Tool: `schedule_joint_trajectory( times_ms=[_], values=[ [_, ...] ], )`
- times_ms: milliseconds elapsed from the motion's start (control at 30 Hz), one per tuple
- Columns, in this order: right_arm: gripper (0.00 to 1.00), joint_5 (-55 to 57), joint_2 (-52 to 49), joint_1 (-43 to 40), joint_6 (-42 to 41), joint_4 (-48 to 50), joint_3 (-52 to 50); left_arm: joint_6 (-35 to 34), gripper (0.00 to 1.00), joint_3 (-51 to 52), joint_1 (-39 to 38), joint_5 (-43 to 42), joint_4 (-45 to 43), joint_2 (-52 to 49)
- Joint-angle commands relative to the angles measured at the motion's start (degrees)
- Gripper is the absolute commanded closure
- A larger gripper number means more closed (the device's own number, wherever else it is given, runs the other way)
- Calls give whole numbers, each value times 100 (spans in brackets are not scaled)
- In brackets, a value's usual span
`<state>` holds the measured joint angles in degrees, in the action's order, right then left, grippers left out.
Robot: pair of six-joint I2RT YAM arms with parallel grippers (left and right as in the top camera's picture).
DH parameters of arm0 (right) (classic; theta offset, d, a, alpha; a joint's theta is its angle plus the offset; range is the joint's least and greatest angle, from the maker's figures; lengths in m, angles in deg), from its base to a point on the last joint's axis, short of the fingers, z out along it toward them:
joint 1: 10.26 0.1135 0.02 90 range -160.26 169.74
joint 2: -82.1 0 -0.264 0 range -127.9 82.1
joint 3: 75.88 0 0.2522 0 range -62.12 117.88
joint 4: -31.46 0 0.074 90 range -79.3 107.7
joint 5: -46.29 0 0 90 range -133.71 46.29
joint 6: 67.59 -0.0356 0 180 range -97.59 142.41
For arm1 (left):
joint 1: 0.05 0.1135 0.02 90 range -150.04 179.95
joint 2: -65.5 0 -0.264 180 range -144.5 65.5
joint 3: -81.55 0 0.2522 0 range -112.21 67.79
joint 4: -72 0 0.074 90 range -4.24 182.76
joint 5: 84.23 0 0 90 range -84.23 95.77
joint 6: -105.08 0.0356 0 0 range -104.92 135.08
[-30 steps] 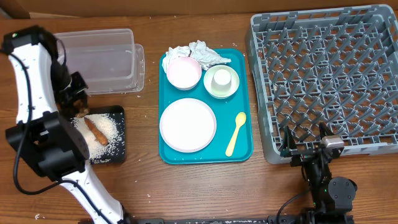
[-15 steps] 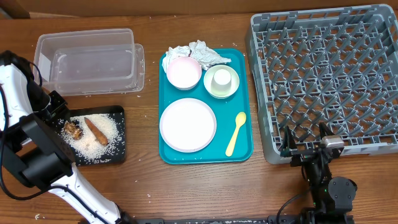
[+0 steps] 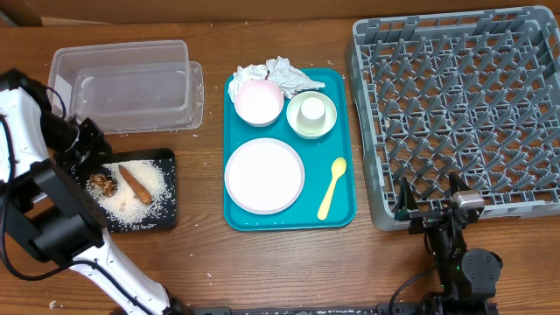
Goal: Sort waste into correct bins and load items into the dishwasher
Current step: 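Open the left gripper to drop the chunk onto the black tray, then move the left gripper back over the pink bowl on the teal tray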
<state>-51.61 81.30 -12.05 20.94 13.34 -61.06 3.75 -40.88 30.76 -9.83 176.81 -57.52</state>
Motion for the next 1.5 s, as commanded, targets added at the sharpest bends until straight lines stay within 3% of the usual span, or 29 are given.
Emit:
schedule_joint_trajectory(
  times_ms=[0, 267, 433, 467, 633, 767, 933, 1067, 1167, 1333, 1400, 1467],
  values=[
    [0, 57, 57, 0, 0, 22, -59, 299, 59, -352, -251, -769, 31, 98],
    [0, 57, 57, 0, 2, 22, -59, 302, 60, -697, -1228, -802, -168, 756],
    [0, 57, 55, 0, 2, 22, -59, 297, 62, -693, -2623, -774, -850, 951],
    [0, 57, 57, 0, 2, 22, -59, 195, 62, -686, -3128, -625, -1113, 890],
    [0, 57, 57, 0, 0, 22, -59, -616, 58, -684, -4216, 645, -1799, 619],
    [0, 57, 57, 0, 0, 22, -59, -802, 55, -684, -4863, 1753, -2406, 420],
    [0, 57, 55, 0, 2, 22, -59, -1204, 58, -684, -5235, 2533, -2870, 175],
    [0, 57, 57, 0, 2, 22, -59, -1432, 39, -684, -5270, 2503, -2931, 4],
    [0, 57, 57, 0, 2, 22, -59, -1449, 41, -684, -5257, 2271, -2929, -118],
    [0, 57, 57, 0, 2, 22, -59, -1438, 32, -684, -5259, 1974, -2804, -232],
    [0, 57, 57, 0, 2, 22, -59, -1307, 40, -688, -5259, 1856, -2618, -212],
    [0, 57, 57, 0, 2, 22, -59, -1132, 62, -691, -5259, 1637, -2494, -188]
  ],
)
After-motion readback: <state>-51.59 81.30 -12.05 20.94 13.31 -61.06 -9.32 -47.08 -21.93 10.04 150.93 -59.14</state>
